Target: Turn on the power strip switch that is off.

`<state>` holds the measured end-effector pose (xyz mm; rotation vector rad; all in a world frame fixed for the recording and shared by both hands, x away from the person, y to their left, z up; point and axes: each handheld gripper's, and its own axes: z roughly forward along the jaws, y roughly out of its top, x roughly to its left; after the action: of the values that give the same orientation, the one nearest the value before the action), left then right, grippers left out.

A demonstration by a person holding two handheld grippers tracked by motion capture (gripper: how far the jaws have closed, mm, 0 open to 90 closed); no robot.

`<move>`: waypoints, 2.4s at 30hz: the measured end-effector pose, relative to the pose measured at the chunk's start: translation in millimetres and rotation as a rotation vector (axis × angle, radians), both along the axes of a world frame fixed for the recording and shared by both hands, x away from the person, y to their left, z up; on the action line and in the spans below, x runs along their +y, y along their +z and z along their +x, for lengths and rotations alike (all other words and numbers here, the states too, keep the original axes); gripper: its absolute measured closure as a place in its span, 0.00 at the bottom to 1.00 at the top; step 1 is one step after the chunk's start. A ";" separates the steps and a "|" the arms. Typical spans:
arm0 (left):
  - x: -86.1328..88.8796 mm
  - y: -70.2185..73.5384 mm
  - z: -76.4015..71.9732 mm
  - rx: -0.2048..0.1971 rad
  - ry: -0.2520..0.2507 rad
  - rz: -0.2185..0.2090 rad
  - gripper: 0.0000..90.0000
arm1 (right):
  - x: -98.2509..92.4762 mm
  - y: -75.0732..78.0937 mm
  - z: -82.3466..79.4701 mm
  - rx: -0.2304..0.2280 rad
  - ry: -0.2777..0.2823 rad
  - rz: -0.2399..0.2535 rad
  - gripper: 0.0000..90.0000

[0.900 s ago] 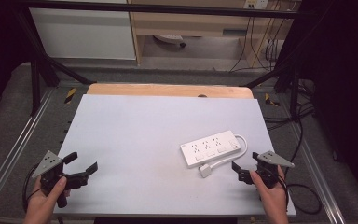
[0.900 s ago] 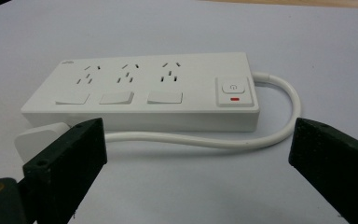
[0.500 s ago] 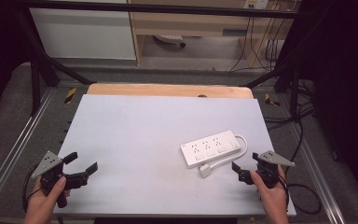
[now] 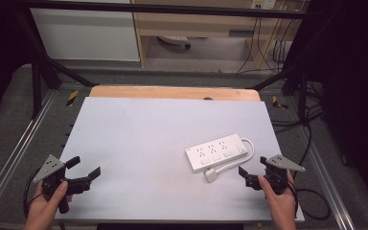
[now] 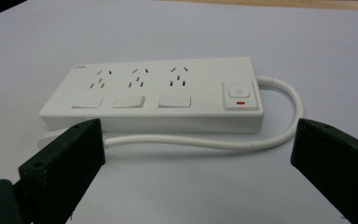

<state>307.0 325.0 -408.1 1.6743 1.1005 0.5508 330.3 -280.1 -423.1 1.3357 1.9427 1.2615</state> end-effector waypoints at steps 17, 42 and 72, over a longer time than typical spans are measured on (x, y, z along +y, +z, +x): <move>-0.1 -1.2 0.7 0.006 0.001 0.004 0.08 | 6.2 10.8 1.7 -0.056 -0.023 0.044 0.04; 0.8 -2.3 0.7 0.016 0.006 0.008 0.07 | 23.1 31.5 10.8 -0.142 -0.027 0.014 0.53; 1.8 -3.5 1.0 0.029 0.016 0.004 0.07 | 40.1 48.9 21.4 -0.096 0.084 0.027 0.96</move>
<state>307.9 326.8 -411.7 1.6826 1.1358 0.5405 351.7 -240.0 -374.1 1.1948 1.9393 1.3703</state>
